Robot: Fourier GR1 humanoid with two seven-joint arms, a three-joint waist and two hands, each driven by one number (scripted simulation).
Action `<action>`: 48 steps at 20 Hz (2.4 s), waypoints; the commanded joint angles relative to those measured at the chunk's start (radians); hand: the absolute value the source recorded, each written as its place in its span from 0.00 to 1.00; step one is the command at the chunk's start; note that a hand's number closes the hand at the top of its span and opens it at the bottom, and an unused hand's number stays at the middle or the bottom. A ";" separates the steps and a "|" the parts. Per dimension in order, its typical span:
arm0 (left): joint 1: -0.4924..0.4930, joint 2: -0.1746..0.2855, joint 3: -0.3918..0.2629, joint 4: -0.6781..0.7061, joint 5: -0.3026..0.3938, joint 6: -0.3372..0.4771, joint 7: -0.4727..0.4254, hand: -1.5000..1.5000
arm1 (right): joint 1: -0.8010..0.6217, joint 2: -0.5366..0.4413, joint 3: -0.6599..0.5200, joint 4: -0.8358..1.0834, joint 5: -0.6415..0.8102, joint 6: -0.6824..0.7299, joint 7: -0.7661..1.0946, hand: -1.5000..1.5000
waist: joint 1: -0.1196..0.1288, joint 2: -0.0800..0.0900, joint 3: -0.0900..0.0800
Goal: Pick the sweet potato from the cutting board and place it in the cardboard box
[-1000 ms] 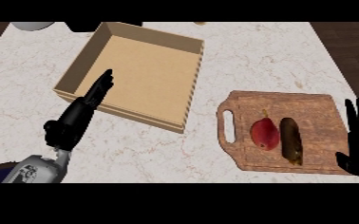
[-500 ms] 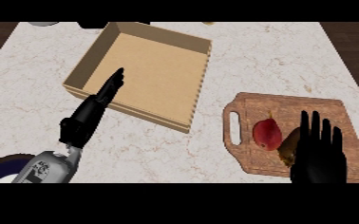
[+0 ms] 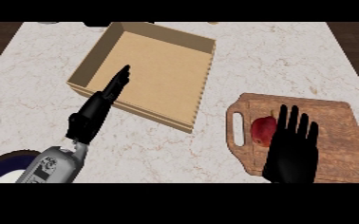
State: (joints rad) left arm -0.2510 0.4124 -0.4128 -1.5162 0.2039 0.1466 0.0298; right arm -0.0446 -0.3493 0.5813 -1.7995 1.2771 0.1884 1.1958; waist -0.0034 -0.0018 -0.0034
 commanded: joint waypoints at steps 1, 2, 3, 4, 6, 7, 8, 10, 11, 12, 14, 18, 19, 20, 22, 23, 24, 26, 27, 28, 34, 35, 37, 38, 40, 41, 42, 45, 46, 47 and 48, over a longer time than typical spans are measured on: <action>0.015 -0.012 -0.007 -0.010 -0.013 0.003 0.011 0.50 | -0.012 0.101 -0.035 0.074 0.052 0.117 0.194 0.00 | 0.006 0.002 0.002; -0.013 0.000 0.024 0.018 -0.008 -0.016 -0.019 0.50 | -0.002 0.113 -0.045 0.062 0.057 0.130 0.188 0.00 | -0.001 0.003 0.002; -0.005 -0.025 -0.001 0.012 -0.019 -0.001 -0.004 0.50 | -0.019 0.115 -0.081 0.081 0.054 0.152 0.175 0.00 | 0.001 0.003 0.002; -0.016 -0.019 0.017 0.023 -0.001 -0.021 0.000 0.50 | -0.038 0.138 -0.099 0.141 0.068 0.125 0.156 0.00 | 0.005 0.005 0.003; 0.004 -0.017 0.026 -0.030 0.003 -0.017 0.013 0.50 | 0.030 0.119 -0.119 0.097 0.089 0.112 0.131 0.00 | 0.003 0.000 0.003; -0.009 -0.028 0.009 -0.027 -0.024 -0.004 0.043 0.50 | -0.015 0.180 -0.089 0.124 0.136 0.128 0.155 0.00 | 0.007 0.001 0.003; 0.013 -0.042 0.024 0.026 -0.034 -0.003 -0.020 0.50 | 0.045 0.106 -0.149 0.042 0.099 0.121 0.082 0.00 | -0.004 0.001 0.003; 0.052 -0.076 -0.020 -0.020 -0.074 0.025 -0.016 0.50 | -0.002 0.155 -0.141 0.081 0.154 0.140 0.081 0.00 | 0.006 0.000 0.003; -0.034 -0.067 0.024 0.050 -0.056 -0.012 0.011 0.50 | 0.023 0.168 -0.120 0.053 0.185 0.145 0.085 0.00 | -0.003 0.002 0.003; 0.051 -0.011 0.033 -0.084 -0.038 -0.031 0.042 0.50 | 0.035 0.142 -0.153 0.025 0.165 0.170 0.035 0.00 | 0.007 -0.001 0.003; 0.009 -0.079 -0.005 -0.077 -0.084 0.025 0.085 0.50 | 0.040 0.170 -0.159 0.062 0.199 0.163 0.031 0.00 | 0.004 -0.001 0.003; -0.016 -0.075 0.037 -0.017 -0.083 -0.021 0.067 0.50 | 0.044 0.204 -0.227 0.099 0.209 0.149 -0.019 0.00 | 0.000 0.002 0.003; -0.005 -0.072 0.059 0.003 -0.067 -0.047 0.038 0.50 | 0.033 0.202 -0.248 0.095 0.203 0.173 -0.040 0.00 | 0.001 0.002 0.003; -0.011 -0.093 0.031 -0.028 -0.098 -0.012 0.066 0.50 | 0.087 0.233 -0.196 0.054 0.246 0.198 0.003 0.00 | -0.002 0.001 0.003; 0.007 -0.064 0.073 -0.044 -0.064 -0.065 0.075 0.50 | 0.040 0.260 -0.232 0.110 0.242 0.204 -0.030 0.00 | 0.004 0.001 0.003; -0.062 -0.097 0.085 0.045 -0.079 -0.053 0.051 0.50 | 0.039 0.262 -0.247 0.083 0.242 0.243 -0.030 0.00 | -0.004 0.003 0.003; -0.007 -0.091 0.087 0.056 -0.070 -0.071 0.007 0.50 | 0.114 0.236 -0.262 0.102 0.241 0.156 -0.068 0.00 | -0.004 0.003 0.003; 0.030 -0.076 0.073 -0.047 -0.084 -0.070 0.062 0.50 | 0.065 0.290 -0.261 0.117 0.273 0.207 -0.040 0.00 | 0.007 0.001 0.003; -0.024 -0.094 0.115 0.068 -0.073 -0.087 -0.008 0.50 | 0.105 0.283 -0.272 0.161 0.277 0.118 -0.070 0.00 | -0.001 0.004 0.003; -0.012 -0.081 0.101 0.018 -0.074 -0.098 0.042 0.50 | 0.137 0.289 -0.271 0.148 0.284 0.114 -0.069 0.00 | 0.000 0.002 0.004; -0.020 -0.123 0.120 0.099 -0.101 -0.113 -0.034 0.50 | 0.090 0.268 -0.370 0.163 0.276 0.150 -0.149 0.00 | -0.002 0.004 0.003; 0.009 -0.112 0.102 0.041 -0.133 -0.096 -0.002 0.50 | 0.152 0.272 -0.354 0.153 0.280 0.107 -0.158 0.00 | 0.000 0.002 0.004; -0.021 -0.104 0.138 0.048 -0.104 -0.115 0.025 0.50 | 0.141 0.293 -0.336 0.154 0.324 0.135 -0.128 0.00 | 0.001 0.003 0.003; 0.027 -0.123 0.113 0.035 -0.128 -0.097 -0.021 0.50 | 0.147 0.277 -0.361 0.152 0.315 0.141 -0.148 0.00 | 0.003 0.002 0.003; -0.002 -0.116 0.133 0.063 -0.115 -0.118 -0.004 0.50 | 0.155 0.266 -0.388 0.176 0.328 0.111 -0.158 0.00 | 0.000 0.004 0.003; -0.018 -0.149 0.121 0.089 -0.125 -0.102 -0.002 0.50 | 0.164 0.284 -0.357 0.197 0.358 0.095 -0.146 0.00 | -0.002 0.004 0.003; 0.004 -0.103 0.130 0.021 -0.125 -0.123 0.027 0.50 | 0.135 0.281 -0.411 0.214 0.325 0.091 -0.166 0.00 | 0.006 0.002 0.004; 0.036 -0.100 0.138 0.017 -0.127 -0.135 -0.008 0.50 | 0.167 0.285 -0.395 0.215 0.360 0.080 -0.165 0.00 | 0.005 0.002 0.004; -0.037 -0.141 0.126 0.020 -0.137 -0.113 0.061 0.50 | 0.098 0.271 -0.454 0.228 0.309 0.124 -0.206 1.00 | 0.002 0.003 0.004; 0.019 -0.121 0.142 -0.002 -0.118 -0.136 0.024 0.50 | 0.113 0.252 -0.475 0.214 0.294 0.119 -0.227 1.00 | 0.005 0.002 0.004; 0.053 -0.139 0.100 -0.034 -0.167 -0.092 0.053 0.50 | 0.171 0.274 -0.431 0.207 0.323 0.086 -0.209 1.00 | 0.006 0.001 0.004</action>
State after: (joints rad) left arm -0.2307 0.2892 -0.2907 -1.5126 0.0689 0.0346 0.0568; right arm 0.0745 -0.0578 0.1477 -1.6718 1.5672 0.3025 0.9679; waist 0.0049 -0.0152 -0.0185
